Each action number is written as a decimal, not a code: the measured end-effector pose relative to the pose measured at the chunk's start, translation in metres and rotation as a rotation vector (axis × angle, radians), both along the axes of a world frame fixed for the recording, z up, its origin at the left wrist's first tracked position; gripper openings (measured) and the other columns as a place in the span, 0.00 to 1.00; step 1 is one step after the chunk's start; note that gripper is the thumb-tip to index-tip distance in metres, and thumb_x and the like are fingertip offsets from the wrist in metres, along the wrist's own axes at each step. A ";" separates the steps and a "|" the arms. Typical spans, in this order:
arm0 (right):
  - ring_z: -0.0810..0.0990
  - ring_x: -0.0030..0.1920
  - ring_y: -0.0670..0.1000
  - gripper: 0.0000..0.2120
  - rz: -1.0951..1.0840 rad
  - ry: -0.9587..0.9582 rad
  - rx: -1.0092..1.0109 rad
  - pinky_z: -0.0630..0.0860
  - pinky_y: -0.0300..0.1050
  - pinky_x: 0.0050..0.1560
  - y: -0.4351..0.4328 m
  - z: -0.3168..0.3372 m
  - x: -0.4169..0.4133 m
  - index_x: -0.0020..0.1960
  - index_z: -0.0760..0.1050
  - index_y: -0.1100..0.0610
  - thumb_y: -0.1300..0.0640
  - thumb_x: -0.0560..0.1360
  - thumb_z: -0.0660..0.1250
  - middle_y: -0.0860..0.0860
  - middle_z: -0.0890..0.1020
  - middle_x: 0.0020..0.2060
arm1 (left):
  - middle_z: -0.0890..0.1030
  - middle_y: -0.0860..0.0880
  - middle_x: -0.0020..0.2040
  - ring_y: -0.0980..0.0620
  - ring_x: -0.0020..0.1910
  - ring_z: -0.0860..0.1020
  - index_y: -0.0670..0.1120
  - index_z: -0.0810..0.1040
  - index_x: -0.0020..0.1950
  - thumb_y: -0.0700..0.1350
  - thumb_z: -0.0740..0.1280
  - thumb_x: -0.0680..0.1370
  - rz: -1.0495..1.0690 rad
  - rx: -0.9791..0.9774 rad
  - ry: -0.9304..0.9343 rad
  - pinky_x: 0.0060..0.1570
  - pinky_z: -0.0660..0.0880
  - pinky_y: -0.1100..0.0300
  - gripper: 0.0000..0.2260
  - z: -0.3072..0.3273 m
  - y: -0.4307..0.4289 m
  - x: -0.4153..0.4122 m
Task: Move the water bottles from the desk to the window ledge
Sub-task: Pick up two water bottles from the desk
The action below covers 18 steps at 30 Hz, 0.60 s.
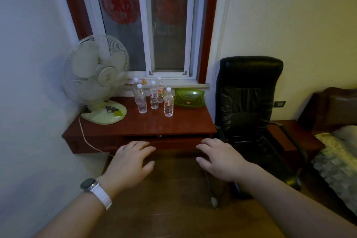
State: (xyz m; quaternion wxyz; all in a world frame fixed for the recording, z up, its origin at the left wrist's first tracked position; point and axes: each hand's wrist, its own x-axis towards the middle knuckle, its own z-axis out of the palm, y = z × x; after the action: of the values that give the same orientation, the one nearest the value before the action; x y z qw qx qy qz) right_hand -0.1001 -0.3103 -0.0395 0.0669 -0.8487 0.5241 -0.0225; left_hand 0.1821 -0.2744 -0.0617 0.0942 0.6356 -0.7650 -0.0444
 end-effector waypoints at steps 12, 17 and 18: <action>0.66 0.70 0.47 0.25 0.030 0.047 0.051 0.65 0.47 0.70 -0.102 -0.012 0.064 0.74 0.64 0.45 0.38 0.80 0.55 0.44 0.68 0.71 | 0.65 0.57 0.76 0.56 0.75 0.60 0.59 0.64 0.75 0.60 0.59 0.80 0.050 0.027 0.029 0.74 0.56 0.52 0.24 -0.011 -0.097 0.066; 0.65 0.72 0.49 0.25 0.067 0.031 0.086 0.64 0.49 0.71 -0.158 -0.031 0.079 0.74 0.64 0.46 0.38 0.80 0.54 0.46 0.67 0.72 | 0.64 0.58 0.76 0.57 0.75 0.60 0.59 0.64 0.75 0.60 0.59 0.79 0.077 0.083 0.019 0.73 0.57 0.53 0.24 -0.030 -0.140 0.079; 0.64 0.72 0.49 0.26 0.079 0.031 0.094 0.64 0.49 0.71 -0.170 -0.037 0.080 0.74 0.64 0.46 0.38 0.80 0.54 0.46 0.67 0.72 | 0.65 0.58 0.75 0.56 0.75 0.60 0.59 0.64 0.75 0.60 0.59 0.79 0.083 0.087 0.019 0.73 0.57 0.53 0.24 -0.033 -0.150 0.080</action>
State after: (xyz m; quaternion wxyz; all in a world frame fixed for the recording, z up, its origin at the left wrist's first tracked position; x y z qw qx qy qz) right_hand -0.0200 -0.4808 -0.0760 0.0992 -0.8650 0.4916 0.0180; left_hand 0.2621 -0.4240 -0.0949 0.0753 0.6697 -0.7345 -0.0797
